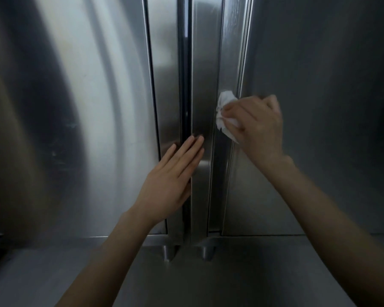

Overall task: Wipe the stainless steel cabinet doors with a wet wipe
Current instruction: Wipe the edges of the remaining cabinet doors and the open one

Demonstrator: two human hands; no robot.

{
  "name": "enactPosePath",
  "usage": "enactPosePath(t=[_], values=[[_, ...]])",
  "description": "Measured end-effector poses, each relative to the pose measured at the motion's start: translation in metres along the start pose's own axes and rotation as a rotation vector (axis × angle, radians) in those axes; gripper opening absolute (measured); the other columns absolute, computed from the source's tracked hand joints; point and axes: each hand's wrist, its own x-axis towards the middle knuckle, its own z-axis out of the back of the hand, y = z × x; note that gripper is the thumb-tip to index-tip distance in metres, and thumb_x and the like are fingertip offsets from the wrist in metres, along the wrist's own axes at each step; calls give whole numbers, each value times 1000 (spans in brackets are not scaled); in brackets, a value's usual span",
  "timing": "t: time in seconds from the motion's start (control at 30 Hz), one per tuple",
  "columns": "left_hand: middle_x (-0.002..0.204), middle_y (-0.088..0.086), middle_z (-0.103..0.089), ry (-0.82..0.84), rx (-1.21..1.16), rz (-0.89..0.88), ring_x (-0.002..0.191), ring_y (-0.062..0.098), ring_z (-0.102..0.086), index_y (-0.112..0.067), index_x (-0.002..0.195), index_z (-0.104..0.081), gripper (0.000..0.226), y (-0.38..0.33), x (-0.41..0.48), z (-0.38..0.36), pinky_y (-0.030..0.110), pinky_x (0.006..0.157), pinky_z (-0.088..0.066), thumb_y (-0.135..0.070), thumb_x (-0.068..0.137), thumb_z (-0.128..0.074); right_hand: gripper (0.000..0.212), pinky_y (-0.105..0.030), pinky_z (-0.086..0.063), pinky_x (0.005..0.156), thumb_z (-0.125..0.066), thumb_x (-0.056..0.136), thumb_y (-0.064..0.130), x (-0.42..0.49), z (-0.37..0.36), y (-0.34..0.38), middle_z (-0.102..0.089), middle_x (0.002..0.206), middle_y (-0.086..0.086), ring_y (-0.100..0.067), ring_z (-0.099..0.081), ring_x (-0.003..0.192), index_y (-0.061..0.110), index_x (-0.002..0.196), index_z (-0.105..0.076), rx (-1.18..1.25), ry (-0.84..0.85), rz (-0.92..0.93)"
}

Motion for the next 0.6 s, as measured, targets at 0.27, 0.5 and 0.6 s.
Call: enactPosePath(t=[0.27,0.5,0.6], values=[[159,11,-22,8,0,42,147,28,-19,-4,149,-32,83,-9,-4,13,47,117,-21,-11,77,-73,9,-30,-33,58,-79,75,12,-118,5,42,-69,81,0,-15,-61,67,15,72,-71,41,347,234],[158,11,-24,-7,17,57,146,28,-22,-3,148,-34,83,-7,5,26,48,116,-21,-16,77,-75,11,-31,-25,64,-67,83,8,21,-2,4,-65,74,-1,-21,-57,66,12,73,-65,-38,-3,-69],[160,10,-20,-19,-28,74,148,25,-17,-3,149,-31,82,-9,11,27,45,118,-19,-13,79,-72,21,-33,-26,65,-55,91,14,-8,-6,17,-66,76,-5,-19,-53,74,9,75,-67,24,-8,-110]])
